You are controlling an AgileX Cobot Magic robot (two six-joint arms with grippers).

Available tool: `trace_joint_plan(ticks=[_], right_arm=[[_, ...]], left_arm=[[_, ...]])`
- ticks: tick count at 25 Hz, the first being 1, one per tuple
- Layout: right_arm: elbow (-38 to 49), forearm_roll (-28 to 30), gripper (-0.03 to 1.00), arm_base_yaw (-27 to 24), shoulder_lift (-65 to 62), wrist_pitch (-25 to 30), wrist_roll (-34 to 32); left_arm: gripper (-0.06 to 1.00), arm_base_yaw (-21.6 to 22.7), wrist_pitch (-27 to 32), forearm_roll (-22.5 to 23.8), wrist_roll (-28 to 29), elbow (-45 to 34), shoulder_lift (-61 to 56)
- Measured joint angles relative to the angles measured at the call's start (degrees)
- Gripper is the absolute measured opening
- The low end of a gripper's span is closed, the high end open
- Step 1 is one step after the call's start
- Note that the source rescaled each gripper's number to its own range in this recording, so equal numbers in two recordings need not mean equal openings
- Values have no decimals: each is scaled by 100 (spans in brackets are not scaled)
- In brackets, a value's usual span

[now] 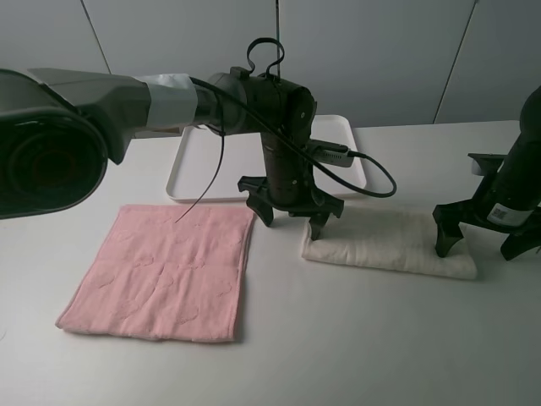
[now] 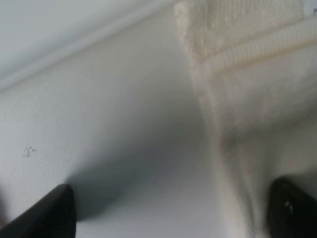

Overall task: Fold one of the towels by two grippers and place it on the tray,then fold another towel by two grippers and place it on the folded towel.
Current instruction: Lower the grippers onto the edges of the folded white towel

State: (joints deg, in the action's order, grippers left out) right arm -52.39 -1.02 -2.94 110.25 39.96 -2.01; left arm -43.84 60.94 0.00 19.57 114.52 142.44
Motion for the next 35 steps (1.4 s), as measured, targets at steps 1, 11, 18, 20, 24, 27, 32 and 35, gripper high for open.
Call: trace_joint_plan(ticks=[1, 11, 18, 20, 24, 27, 32, 35], right_arm=[[0, 0, 100, 0, 0, 0, 0], [0, -182, 100, 0, 3, -38, -1], [100, -299, 97, 0, -15, -190, 1], [104, -367, 86, 0, -15, -202, 1], [104, -825, 59, 0, 57, -191, 325], [91, -1004, 53, 0, 122, -179, 439], [62, -1004, 48, 166, 153, -195, 465], [62, -1004, 33, 393, 167, -315, 476]], left_arm=[[100, 0, 0, 0, 0, 0, 0], [100, 0, 0, 0, 0, 0, 0], [100, 0, 0, 0, -14, 0, 0], [100, 0, 0, 0, -25, 0, 0], [100, 0, -10, 0, -106, 0, 0], [100, 0, -10, 0, -115, 0, 0], [100, 0, -10, 0, -129, 0, 0], [100, 0, -10, 0, -129, 0, 0]])
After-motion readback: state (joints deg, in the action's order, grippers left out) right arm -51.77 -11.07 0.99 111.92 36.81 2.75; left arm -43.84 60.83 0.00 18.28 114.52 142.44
